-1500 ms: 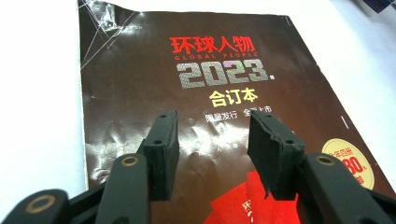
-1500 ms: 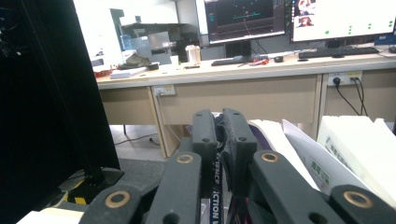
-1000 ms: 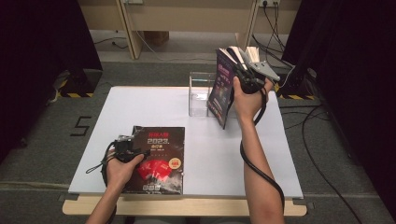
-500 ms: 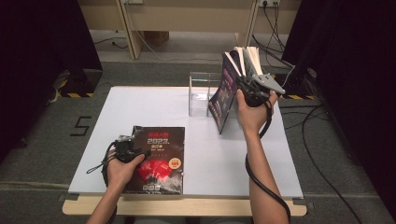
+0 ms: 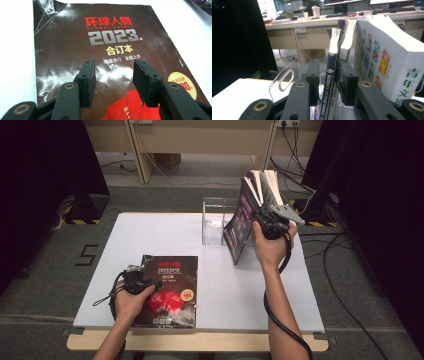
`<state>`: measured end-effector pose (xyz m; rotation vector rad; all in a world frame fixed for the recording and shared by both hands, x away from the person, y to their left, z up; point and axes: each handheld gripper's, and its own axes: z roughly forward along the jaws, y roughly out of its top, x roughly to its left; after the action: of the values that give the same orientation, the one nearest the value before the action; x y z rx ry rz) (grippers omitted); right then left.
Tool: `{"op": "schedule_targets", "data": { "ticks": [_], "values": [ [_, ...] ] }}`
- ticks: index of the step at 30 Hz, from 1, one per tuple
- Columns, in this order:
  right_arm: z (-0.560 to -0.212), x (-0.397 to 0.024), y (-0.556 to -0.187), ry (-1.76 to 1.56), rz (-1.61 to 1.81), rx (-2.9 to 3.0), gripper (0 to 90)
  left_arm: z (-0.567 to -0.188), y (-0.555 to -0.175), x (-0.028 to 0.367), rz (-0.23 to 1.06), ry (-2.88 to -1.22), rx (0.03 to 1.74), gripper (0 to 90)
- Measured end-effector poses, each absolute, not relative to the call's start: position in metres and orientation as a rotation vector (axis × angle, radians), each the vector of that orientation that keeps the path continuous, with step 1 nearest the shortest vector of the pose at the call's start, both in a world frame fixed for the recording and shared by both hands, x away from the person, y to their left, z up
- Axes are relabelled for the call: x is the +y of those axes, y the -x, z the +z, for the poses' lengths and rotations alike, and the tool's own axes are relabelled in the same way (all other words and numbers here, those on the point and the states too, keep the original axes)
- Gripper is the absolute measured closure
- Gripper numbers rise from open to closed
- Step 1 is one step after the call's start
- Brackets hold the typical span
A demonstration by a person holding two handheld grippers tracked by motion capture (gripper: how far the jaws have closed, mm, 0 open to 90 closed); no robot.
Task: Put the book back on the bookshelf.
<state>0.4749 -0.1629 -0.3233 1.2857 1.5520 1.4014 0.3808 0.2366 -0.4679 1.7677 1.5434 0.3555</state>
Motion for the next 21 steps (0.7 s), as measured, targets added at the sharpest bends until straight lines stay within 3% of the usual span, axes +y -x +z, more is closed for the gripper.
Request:
{"op": "schedule_targets", "data": {
  "ticks": [11, 21],
  "values": [
    [-0.331, -0.166, -0.472, -1.36, 1.379, 1.564, 69.4, -0.4684, -0.381, 0.2353, 0.352, -1.772, 1.541, 52.4],
    [-0.3272, -0.1657, -0.4752, -1.391, 1.339, 1.558, 72.1, -0.4691, -0.3816, 0.2344, 0.353, -1.774, 1.542, 52.4]
  ]
}}
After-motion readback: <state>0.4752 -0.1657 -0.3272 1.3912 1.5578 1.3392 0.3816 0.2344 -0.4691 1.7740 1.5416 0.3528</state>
